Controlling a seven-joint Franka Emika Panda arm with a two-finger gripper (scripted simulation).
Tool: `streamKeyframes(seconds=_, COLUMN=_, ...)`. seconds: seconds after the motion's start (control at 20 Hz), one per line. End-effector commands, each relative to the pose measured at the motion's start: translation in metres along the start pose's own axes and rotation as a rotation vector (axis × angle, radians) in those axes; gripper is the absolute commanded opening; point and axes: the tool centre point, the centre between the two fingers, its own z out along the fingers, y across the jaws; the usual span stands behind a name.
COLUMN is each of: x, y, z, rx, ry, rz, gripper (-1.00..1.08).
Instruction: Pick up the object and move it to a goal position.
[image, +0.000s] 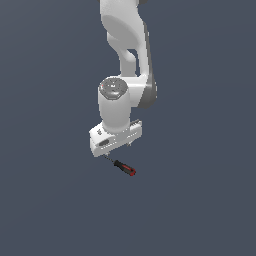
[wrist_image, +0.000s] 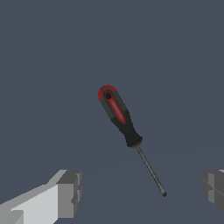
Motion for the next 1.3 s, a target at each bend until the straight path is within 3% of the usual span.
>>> streamKeyframes(seconds=0.0, x=0.0, y=0.003, z=0.009, rx=0.002, ry=-0.003, rz=-0.068, gripper=1.0)
streamKeyframes(seconds=0.7, x=-0.002, y=0.017, z=0.055, rx=0.019, ry=-0.01, rz=-0.416, gripper=1.0)
streamKeyframes(seconds=1.25, x=-0.003, y=0.021, z=0.071, rx=0.028, ry=-0.008, rz=-0.54, gripper=1.0)
